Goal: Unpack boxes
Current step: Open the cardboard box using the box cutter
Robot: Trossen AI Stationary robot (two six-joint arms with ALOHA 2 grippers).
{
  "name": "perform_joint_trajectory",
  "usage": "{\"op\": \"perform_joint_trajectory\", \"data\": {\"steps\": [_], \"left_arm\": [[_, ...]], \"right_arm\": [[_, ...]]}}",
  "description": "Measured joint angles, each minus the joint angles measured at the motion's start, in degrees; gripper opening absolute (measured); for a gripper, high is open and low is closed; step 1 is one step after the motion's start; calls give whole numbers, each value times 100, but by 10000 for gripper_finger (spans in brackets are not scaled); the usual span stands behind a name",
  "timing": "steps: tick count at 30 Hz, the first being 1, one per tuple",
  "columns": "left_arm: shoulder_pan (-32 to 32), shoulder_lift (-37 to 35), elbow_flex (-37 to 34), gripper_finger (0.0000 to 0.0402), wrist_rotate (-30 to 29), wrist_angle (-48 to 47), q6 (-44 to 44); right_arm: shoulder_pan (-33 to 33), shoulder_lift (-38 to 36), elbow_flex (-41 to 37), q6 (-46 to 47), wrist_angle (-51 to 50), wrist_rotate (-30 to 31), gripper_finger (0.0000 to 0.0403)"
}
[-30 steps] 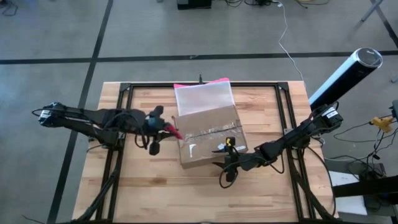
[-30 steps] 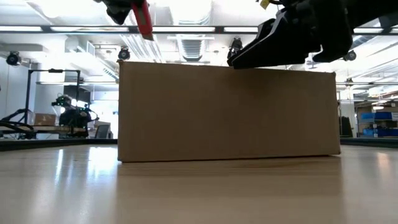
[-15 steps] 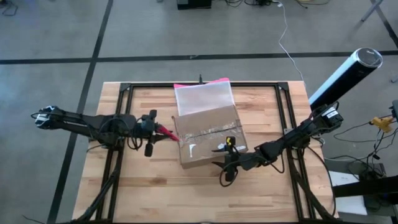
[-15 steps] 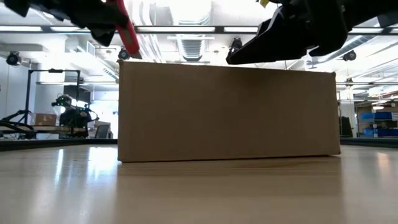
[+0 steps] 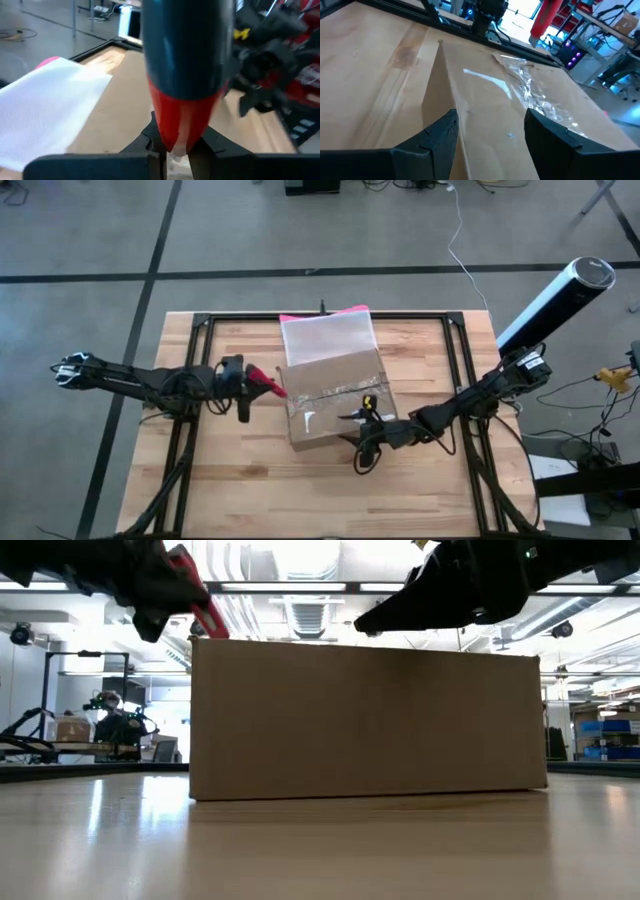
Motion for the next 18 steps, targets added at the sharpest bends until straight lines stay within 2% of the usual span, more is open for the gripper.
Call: {"op": "perform_joint_trajectory", "data": {"steps": [18], "left_arm": [[-17, 464, 0, 35, 35, 547, -44]], "right_arm": [[-137, 0, 0, -47, -18, -46, 199]]}}
